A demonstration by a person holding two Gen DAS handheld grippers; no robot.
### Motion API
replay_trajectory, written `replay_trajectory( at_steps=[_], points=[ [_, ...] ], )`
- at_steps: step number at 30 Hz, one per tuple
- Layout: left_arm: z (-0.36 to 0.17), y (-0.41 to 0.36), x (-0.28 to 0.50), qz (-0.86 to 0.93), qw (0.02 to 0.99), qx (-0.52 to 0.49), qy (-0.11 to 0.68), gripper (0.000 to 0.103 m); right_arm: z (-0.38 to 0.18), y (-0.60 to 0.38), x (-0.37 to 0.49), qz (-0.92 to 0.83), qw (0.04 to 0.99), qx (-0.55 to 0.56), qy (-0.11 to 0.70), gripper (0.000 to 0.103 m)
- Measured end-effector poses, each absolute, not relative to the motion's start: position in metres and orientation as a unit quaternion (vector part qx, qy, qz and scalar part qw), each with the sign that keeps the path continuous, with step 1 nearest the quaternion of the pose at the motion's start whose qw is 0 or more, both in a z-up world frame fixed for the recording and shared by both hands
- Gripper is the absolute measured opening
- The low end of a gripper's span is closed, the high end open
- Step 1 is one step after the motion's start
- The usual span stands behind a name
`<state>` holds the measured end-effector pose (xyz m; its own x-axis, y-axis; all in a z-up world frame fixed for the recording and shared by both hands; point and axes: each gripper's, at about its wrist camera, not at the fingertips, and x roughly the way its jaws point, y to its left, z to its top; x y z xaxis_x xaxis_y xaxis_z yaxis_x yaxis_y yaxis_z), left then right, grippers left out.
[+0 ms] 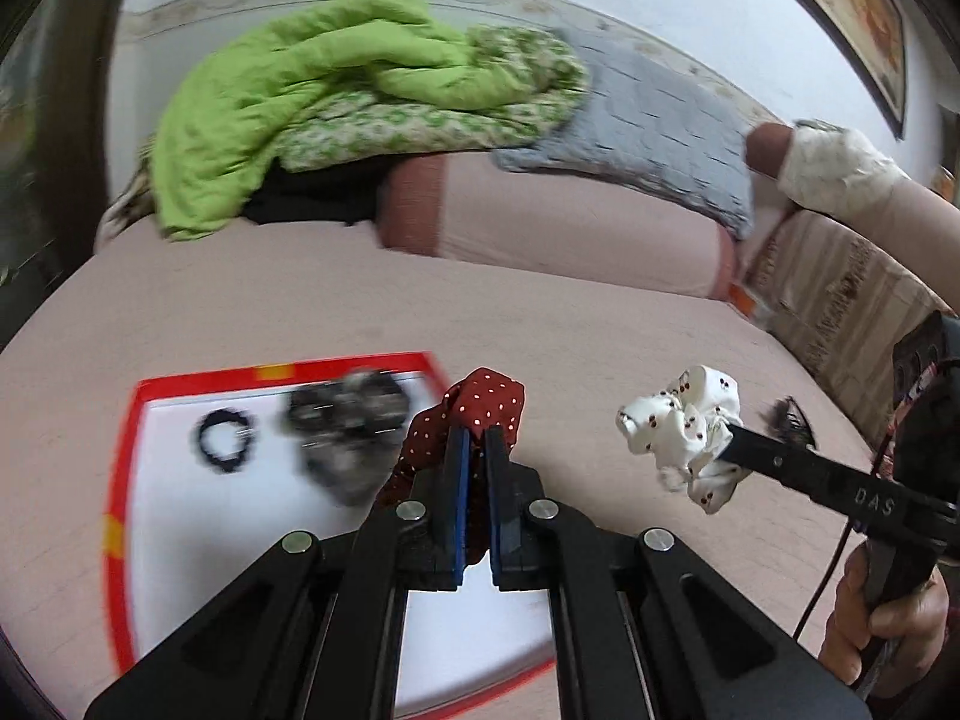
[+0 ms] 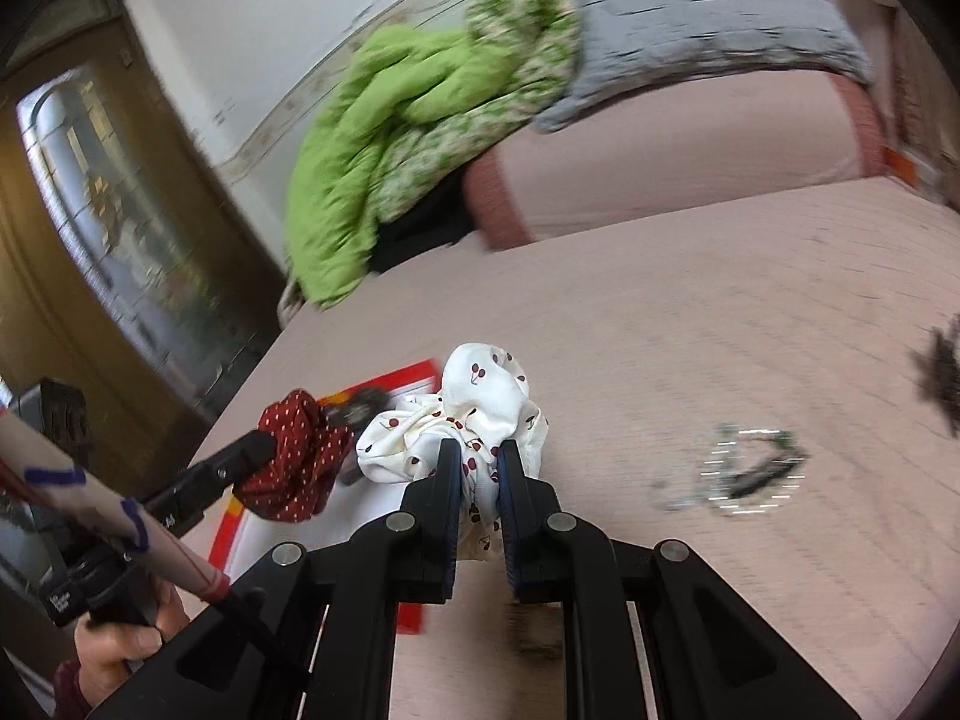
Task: Organize jewelry
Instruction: 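Carry both held scrunchies over to the red box, then open both grippers to release the scrunchies inside the box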
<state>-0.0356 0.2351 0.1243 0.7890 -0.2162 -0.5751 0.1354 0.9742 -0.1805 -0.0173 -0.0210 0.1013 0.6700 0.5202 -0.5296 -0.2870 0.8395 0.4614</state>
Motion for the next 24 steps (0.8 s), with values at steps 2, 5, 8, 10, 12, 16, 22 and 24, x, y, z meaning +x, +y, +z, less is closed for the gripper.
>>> replay_trajectory(
  at_steps=[2, 5, 8, 10, 12, 16, 22, 24],
  points=[
    [0.120, 0.258, -0.038, -0.068, 0.944, -0.072, 0.315, 0.005, 0.100, 0.003, -0.015, 0.244, 0.892, 0.160, 0.344, 0.013],
    [0.111, 0.287, -0.041, -0.024, 0.942, -0.077, 0.327, 0.005, 0.095, 0.039, -0.013, 0.275, 0.882, 0.140, 0.356, 0.013],
    [0.097, 0.315, -0.039, 0.016, 0.935, -0.083, 0.344, 0.005, 0.087, 0.075, -0.009, 0.301, 0.867, 0.128, 0.375, 0.013],
    [0.088, 0.327, -0.037, 0.032, 0.930, -0.086, 0.357, 0.005, 0.081, 0.094, -0.005, 0.313, 0.856, 0.127, 0.391, 0.013],
    [0.081, 0.338, -0.036, 0.044, 0.925, -0.090, 0.366, 0.005, 0.074, 0.112, -0.001, 0.325, 0.844, 0.128, 0.408, 0.013],
    [0.070, 0.344, -0.026, 0.056, 0.917, -0.090, 0.384, 0.005, 0.061, 0.144, 0.010, 0.325, 0.832, 0.110, 0.436, 0.014],
    [0.056, 0.345, -0.006, 0.061, 0.908, -0.091, 0.404, 0.005, 0.048, 0.167, 0.042, 0.300, 0.831, 0.094, 0.458, 0.014],
    [0.053, 0.344, -0.002, 0.060, 0.905, -0.096, 0.409, 0.005, 0.046, 0.170, 0.053, 0.291, 0.835, 0.092, 0.458, 0.014]
  ],
)
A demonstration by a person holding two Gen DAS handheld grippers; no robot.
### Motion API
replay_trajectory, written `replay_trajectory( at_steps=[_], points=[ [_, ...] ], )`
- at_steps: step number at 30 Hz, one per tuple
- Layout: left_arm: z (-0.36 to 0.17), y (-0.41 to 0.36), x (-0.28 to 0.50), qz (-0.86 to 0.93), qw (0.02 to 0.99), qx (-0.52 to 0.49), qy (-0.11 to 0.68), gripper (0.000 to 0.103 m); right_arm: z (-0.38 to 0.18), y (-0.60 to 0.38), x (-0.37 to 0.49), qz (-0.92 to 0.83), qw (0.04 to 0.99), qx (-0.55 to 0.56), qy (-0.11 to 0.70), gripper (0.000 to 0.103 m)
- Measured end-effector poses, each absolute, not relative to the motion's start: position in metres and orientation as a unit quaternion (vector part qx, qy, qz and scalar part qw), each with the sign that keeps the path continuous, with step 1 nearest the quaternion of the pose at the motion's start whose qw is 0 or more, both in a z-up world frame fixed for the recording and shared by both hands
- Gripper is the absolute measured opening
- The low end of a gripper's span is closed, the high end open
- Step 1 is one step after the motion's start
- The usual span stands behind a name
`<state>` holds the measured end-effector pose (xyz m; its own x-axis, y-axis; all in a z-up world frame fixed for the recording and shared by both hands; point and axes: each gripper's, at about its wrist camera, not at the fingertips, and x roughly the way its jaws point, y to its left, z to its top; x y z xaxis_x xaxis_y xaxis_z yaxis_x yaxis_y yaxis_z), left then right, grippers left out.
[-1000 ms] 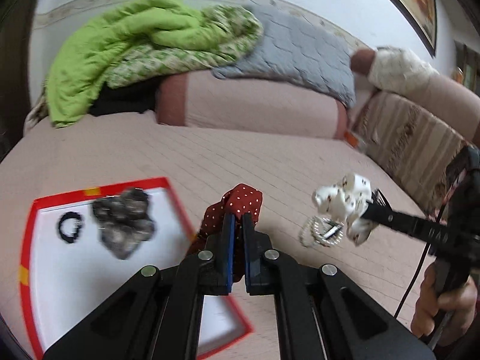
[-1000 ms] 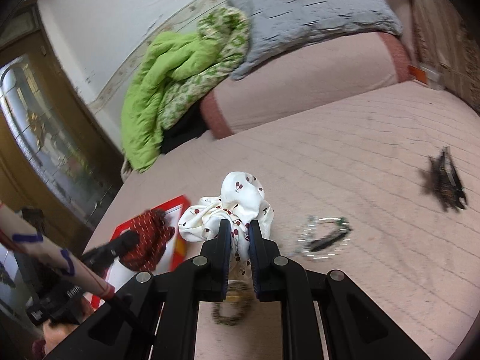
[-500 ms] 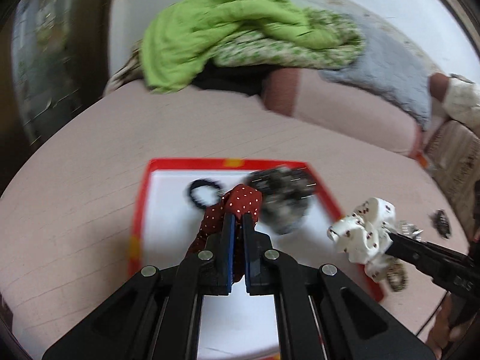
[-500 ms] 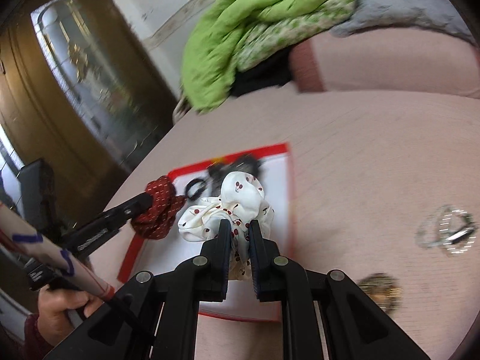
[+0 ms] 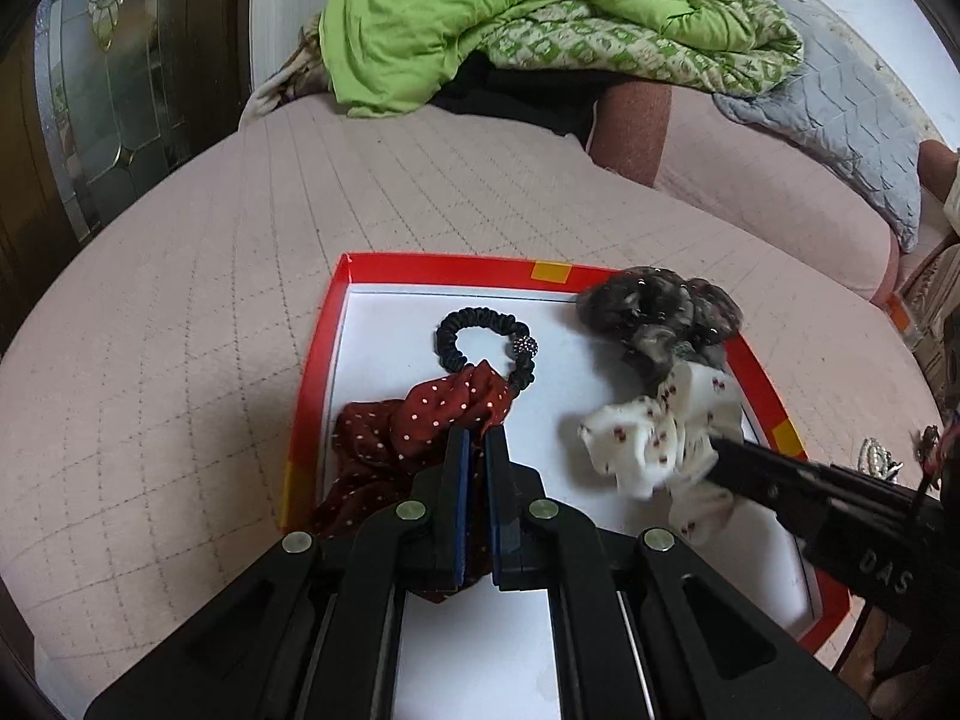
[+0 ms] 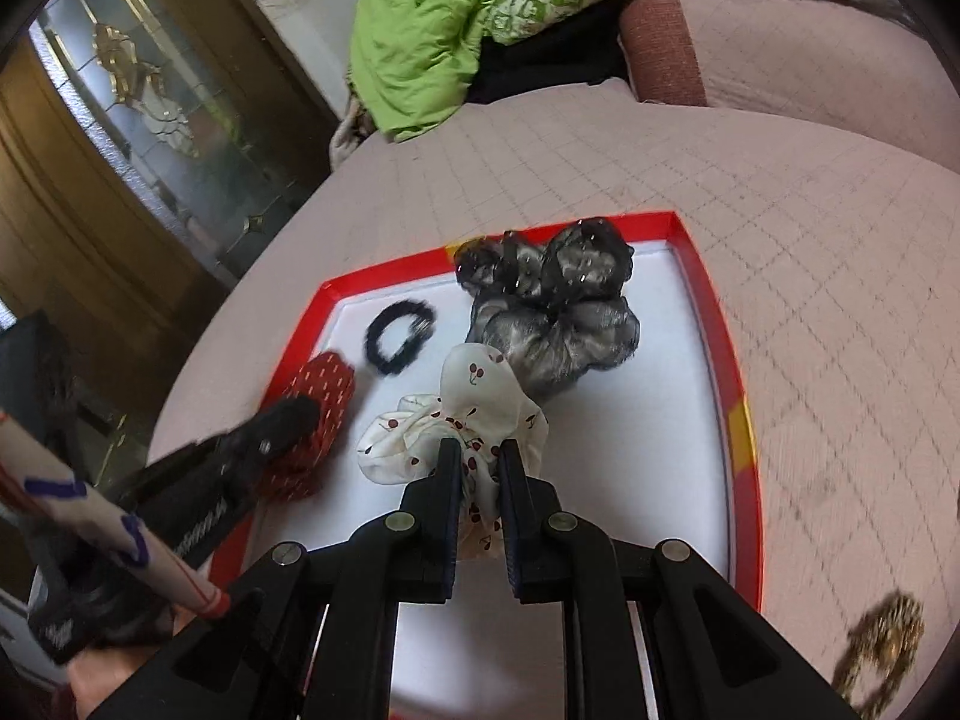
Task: Organize jewelry
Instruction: 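Open both grippers to release the scrunchies inside the box, then move the right gripper over the loose jewelry and grasp the small pearl pendant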
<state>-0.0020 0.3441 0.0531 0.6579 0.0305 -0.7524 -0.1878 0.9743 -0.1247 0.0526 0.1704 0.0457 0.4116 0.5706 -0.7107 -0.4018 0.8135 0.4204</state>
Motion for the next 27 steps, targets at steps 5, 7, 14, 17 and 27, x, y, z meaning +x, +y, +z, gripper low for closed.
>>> replay_trajectory(
  at_steps=[5, 7, 14, 17, 27],
  points=[
    [0.050, 0.348, 0.007, 0.066, 0.901, -0.112, 0.414, 0.007, 0.042, 0.172, 0.065, 0.277, 0.842, 0.082, 0.456, 0.017],
    [0.051, 0.348, 0.008, 0.066, 0.900, -0.120, 0.414, 0.022, 0.042, 0.172, 0.064, 0.284, 0.838, 0.081, 0.458, 0.026],
    [0.067, 0.339, -0.001, 0.051, 0.913, -0.138, 0.380, 0.028, 0.055, 0.166, 0.051, 0.306, 0.835, 0.078, 0.450, 0.046],
    [0.078, 0.333, -0.008, 0.040, 0.923, -0.143, 0.354, 0.031, 0.068, 0.153, 0.039, 0.317, 0.839, 0.081, 0.436, 0.045],
    [0.095, 0.244, -0.014, -0.099, 0.931, -0.107, 0.335, 0.031, 0.098, 0.032, 0.005, 0.268, 0.870, 0.117, 0.398, 0.037]
  ],
)
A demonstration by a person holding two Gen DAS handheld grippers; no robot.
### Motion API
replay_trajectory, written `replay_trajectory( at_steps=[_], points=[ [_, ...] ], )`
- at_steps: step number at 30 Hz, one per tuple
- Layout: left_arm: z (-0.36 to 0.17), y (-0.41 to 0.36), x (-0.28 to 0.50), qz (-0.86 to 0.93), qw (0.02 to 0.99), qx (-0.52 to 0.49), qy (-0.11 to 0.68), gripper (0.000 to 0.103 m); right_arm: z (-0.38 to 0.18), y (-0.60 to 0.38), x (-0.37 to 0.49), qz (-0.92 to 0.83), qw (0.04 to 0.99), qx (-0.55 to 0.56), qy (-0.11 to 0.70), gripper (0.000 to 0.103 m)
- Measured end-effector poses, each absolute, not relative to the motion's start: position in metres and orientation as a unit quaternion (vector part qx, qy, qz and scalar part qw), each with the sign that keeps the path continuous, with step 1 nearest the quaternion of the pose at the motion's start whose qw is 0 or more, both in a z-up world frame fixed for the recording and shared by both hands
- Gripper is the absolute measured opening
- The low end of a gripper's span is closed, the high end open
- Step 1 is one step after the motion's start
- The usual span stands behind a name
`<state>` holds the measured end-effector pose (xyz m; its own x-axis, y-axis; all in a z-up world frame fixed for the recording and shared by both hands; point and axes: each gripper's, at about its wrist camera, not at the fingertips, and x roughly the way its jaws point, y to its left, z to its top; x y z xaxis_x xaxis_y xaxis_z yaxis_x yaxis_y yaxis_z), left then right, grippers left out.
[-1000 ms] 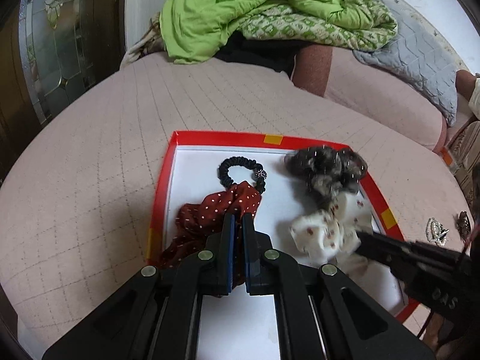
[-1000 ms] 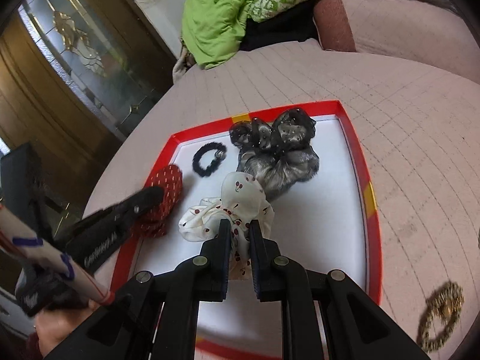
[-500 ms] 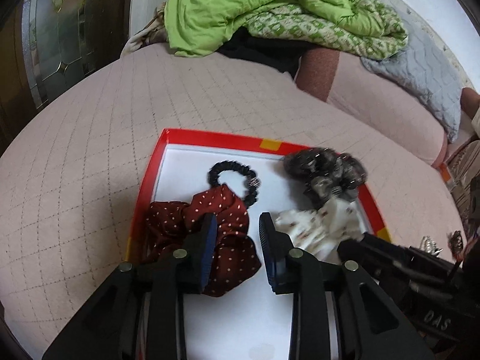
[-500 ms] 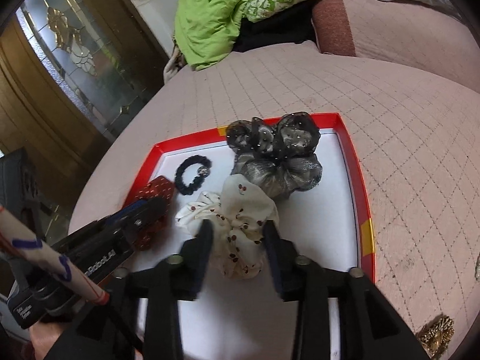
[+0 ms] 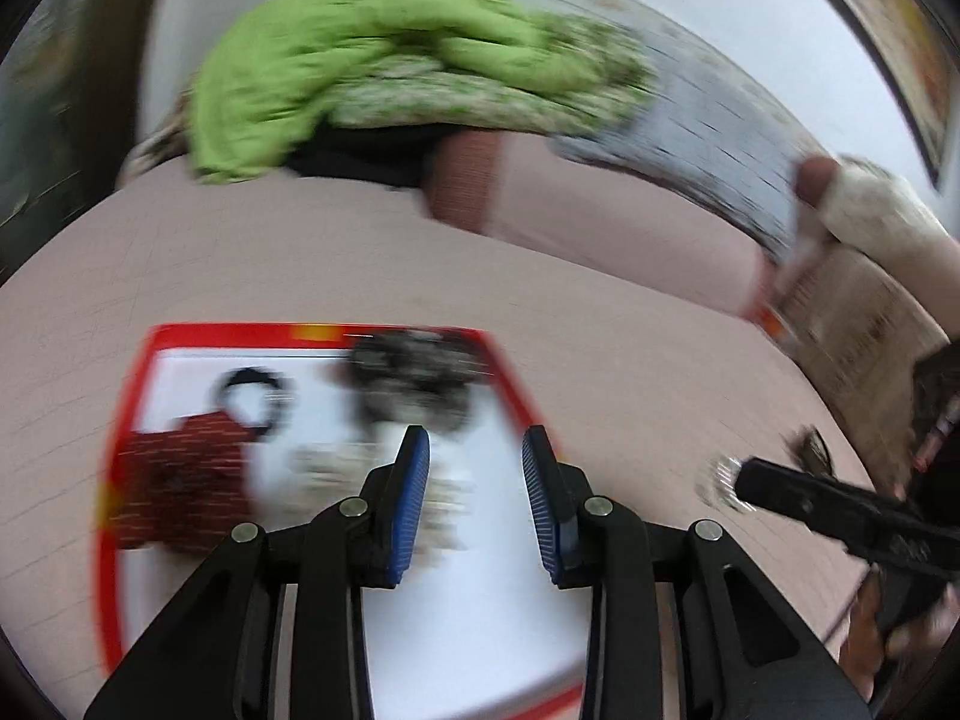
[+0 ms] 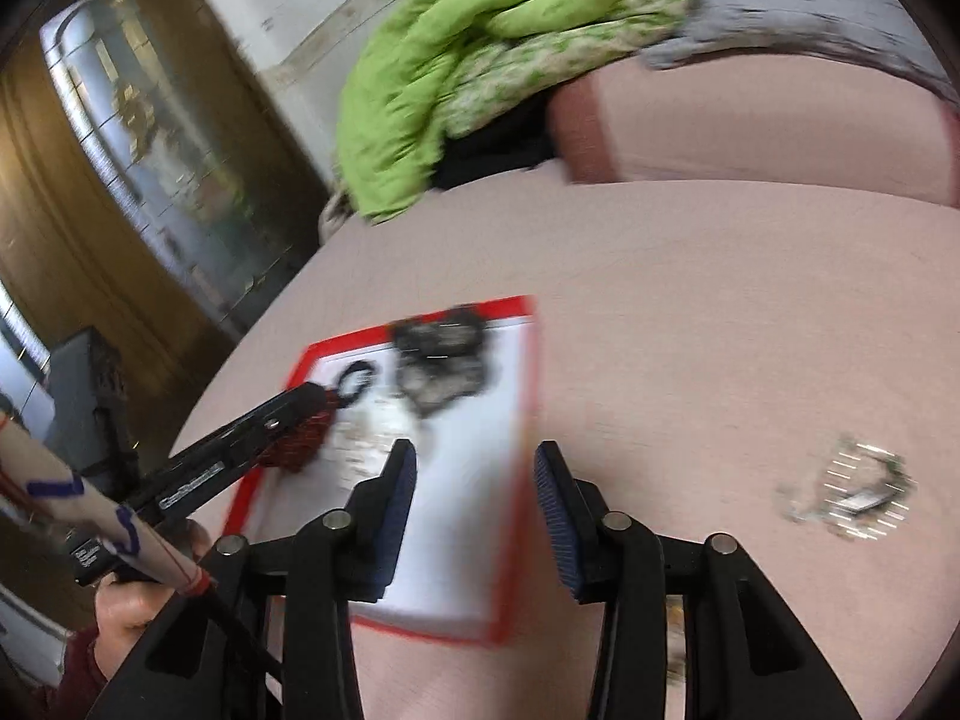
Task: Organize jewelry
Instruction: 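Move the right gripper over the loose jewelry and grasp the small pearl pendant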
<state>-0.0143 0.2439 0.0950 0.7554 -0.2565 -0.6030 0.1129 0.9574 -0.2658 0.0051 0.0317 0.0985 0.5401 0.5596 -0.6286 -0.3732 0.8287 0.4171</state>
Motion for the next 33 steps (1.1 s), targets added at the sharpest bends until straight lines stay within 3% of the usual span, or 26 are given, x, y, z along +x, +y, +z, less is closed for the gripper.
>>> replay_trajectory(
  at_steps=[6, 11, 21, 33],
  points=[
    [0.077, 0.174, -0.006, -0.240, 0.881, -0.090, 0.398, 0.031, 0.074, -0.041, -0.016, 0.209, 0.870, 0.123, 0.429, 0.025],
    [0.057, 0.136, -0.007, -0.267, 0.857, -0.036, 0.439, 0.031, 0.061, -0.040, -0.027, 0.218, 0.868, 0.063, 0.442, 0.024],
    [0.058, 0.160, -0.002, -0.222, 0.875, -0.043, 0.428, 0.031, 0.038, 0.002, -0.023, 0.248, 0.851, -0.023, 0.463, 0.024],
    [0.062, 0.168, -0.004, -0.225, 0.877, -0.046, 0.421, 0.031, 0.017, 0.010, -0.001, 0.203, 0.852, -0.046, 0.481, 0.024]
  ],
)
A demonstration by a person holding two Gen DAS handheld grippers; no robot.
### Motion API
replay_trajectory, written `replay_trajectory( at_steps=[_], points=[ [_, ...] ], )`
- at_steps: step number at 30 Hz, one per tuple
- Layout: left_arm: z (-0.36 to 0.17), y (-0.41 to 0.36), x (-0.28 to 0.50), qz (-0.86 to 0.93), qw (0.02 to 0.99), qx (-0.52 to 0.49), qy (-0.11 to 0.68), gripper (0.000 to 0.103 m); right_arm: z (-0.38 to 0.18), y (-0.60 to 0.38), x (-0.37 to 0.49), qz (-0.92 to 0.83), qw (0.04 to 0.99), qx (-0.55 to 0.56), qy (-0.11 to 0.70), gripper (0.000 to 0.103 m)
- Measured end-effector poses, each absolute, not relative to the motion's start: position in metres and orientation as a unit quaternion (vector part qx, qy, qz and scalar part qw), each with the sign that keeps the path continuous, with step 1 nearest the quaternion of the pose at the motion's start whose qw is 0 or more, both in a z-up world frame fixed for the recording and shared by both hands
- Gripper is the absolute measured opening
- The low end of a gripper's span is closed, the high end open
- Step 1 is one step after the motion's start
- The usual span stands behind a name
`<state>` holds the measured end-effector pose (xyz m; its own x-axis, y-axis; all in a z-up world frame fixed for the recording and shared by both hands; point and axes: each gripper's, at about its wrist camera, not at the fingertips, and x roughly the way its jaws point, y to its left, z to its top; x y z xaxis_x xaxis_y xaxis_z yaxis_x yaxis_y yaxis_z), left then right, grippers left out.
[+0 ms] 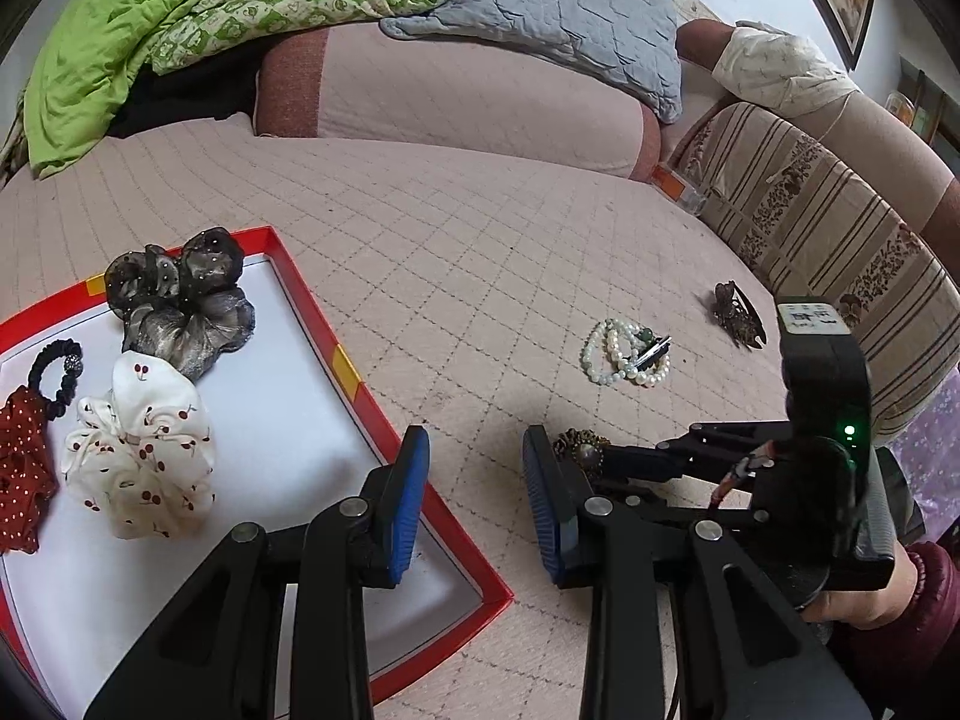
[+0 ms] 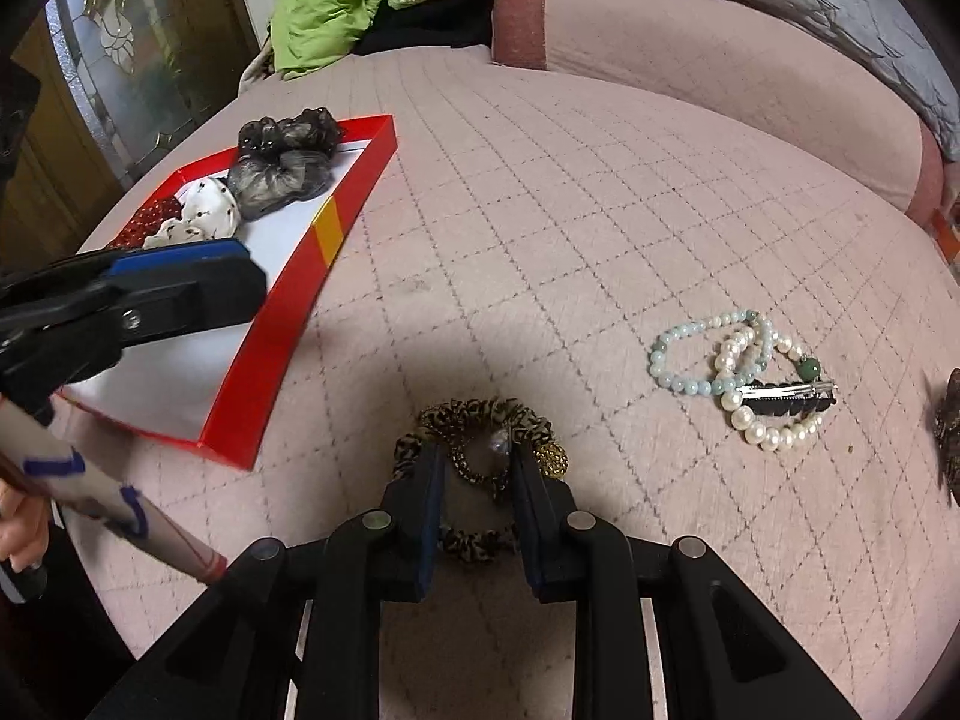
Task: Organize jewelry
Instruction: 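Move the right gripper over the loose jewelry and grasp the small pearl pendant, then grasp the gold chain bracelet with the left gripper while right holds the pendant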
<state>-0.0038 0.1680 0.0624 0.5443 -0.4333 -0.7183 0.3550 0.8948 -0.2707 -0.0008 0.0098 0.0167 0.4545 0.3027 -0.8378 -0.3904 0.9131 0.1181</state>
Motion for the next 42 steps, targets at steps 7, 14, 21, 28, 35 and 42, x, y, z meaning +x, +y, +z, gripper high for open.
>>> replay_trajectory(
  at_steps=[7, 14, 21, 28, 35, 42],
  points=[
    [0.062, 0.163, -0.003, -0.226, 0.877, -0.046, 0.422, 0.031, 0.015, 0.009, 0.009, 0.191, 0.854, -0.021, 0.484, 0.013],
    [0.064, 0.152, -0.001, -0.237, 0.873, -0.064, 0.422, 0.031, 0.040, -0.020, 0.003, 0.204, 0.874, 0.062, 0.437, 0.009],
    [0.055, 0.125, 0.001, -0.258, 0.860, -0.063, 0.436, 0.031, 0.083, -0.078, -0.011, 0.189, 0.908, 0.149, 0.342, 0.009],
    [0.053, 0.102, 0.011, -0.266, 0.856, -0.072, 0.438, 0.031, 0.083, -0.100, -0.013, 0.178, 0.903, 0.182, 0.346, 0.009],
    [0.043, 0.078, 0.032, -0.261, 0.842, -0.090, 0.462, 0.031, 0.093, -0.143, -0.023, 0.134, 0.915, 0.207, 0.318, 0.009],
    [0.037, 0.049, 0.101, -0.203, 0.838, -0.102, 0.496, 0.031, 0.091, -0.161, -0.018, 0.136, 0.905, 0.244, 0.322, 0.009]
  ],
)
